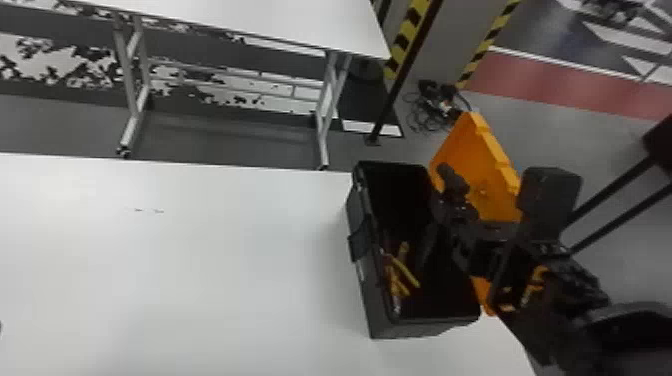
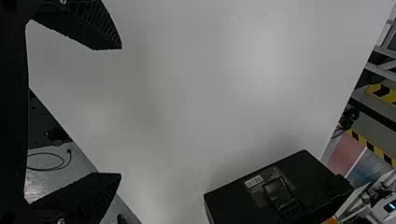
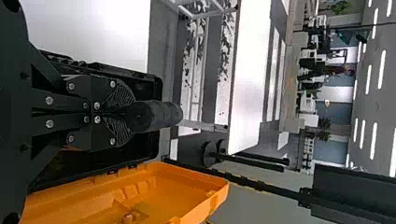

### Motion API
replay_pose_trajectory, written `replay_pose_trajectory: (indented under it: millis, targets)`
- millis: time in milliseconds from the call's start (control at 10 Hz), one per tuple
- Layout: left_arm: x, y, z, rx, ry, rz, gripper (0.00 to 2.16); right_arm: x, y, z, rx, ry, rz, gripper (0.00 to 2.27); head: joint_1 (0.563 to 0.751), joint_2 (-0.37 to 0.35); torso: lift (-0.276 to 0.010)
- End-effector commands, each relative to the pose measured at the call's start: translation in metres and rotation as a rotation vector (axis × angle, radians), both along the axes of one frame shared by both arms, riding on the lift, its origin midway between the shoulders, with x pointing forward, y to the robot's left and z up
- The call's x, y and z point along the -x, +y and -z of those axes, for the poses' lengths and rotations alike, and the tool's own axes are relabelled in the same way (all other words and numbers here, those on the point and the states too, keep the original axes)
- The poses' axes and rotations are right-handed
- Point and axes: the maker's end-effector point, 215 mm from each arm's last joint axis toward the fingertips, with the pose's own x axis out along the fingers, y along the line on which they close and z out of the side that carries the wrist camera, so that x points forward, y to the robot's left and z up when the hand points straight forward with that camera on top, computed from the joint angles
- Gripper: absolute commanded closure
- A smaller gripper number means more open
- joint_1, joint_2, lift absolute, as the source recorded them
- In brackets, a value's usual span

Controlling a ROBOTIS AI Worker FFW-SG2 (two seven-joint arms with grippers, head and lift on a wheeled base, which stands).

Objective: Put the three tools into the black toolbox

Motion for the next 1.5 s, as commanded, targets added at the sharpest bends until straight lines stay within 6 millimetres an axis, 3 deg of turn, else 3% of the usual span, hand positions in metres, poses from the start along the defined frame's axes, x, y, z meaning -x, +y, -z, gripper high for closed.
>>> replay_pose_trajectory:
  millis: [0,200,300,400,500,600,800,1000,1100,1200,1300,1400]
  targets:
    - [0.000,0.002,-0.002,-0.004,0.000,0.001,0.03,-0.004,-0.011,0.017,-0.066,0.022,0.018,2.25,0.695,-0.323,-0.051]
    - [-0.001,0.006,-0.005,-0.002,-0.001,-0.003,0.03,-0.006,-0.017,0.027,-0.124,0.039,0.028,2.25,0.695,-0.331,-0.051]
    - [-0.002,0.008,-0.006,0.003,-0.002,-0.007,0.03,-0.002,-0.019,0.034,-0.132,0.063,0.027,1.91,0.695,-0.336,-0.051]
    - [-0.002,0.009,-0.007,0.006,-0.002,-0.008,0.03,0.001,-0.019,0.038,-0.151,0.081,0.026,0.51,0.695,-0.336,-0.051]
    - [-0.004,0.009,-0.008,0.006,-0.007,-0.009,0.03,0.007,-0.006,0.040,-0.208,0.100,-0.004,0.00,0.695,-0.336,-0.051]
    - [-0.005,0.007,-0.010,0.011,-0.013,-0.009,0.03,0.014,0.015,0.034,-0.253,0.110,-0.045,0.00,0.695,-0.329,-0.051]
    - [-0.008,0.006,-0.013,0.021,-0.020,-0.021,0.03,0.038,0.084,0.029,-0.355,0.147,-0.173,0.06,0.695,-0.284,-0.051]
    - [-0.009,0.014,-0.007,0.009,-0.015,-0.057,0.03,0.067,0.181,0.024,-0.480,0.158,-0.335,0.10,0.695,-0.152,-0.051]
    - [-0.007,0.016,-0.004,-0.001,-0.011,-0.064,0.03,0.072,0.214,0.039,-0.444,0.177,-0.371,0.10,0.695,-0.032,-0.051]
    - [-0.006,0.017,-0.004,-0.001,-0.011,-0.067,0.03,0.079,0.232,0.045,-0.452,0.194,-0.393,0.10,0.695,0.052,-0.051]
    - [-0.007,0.026,-0.007,-0.010,-0.017,-0.094,0.03,0.084,0.242,0.046,-0.458,0.203,-0.408,0.10,0.695,0.090,-0.051]
    - [-0.013,0.048,-0.011,-0.025,-0.030,-0.143,0.03,0.088,0.249,0.049,-0.446,0.206,-0.415,0.10,0.695,0.144,-0.051]
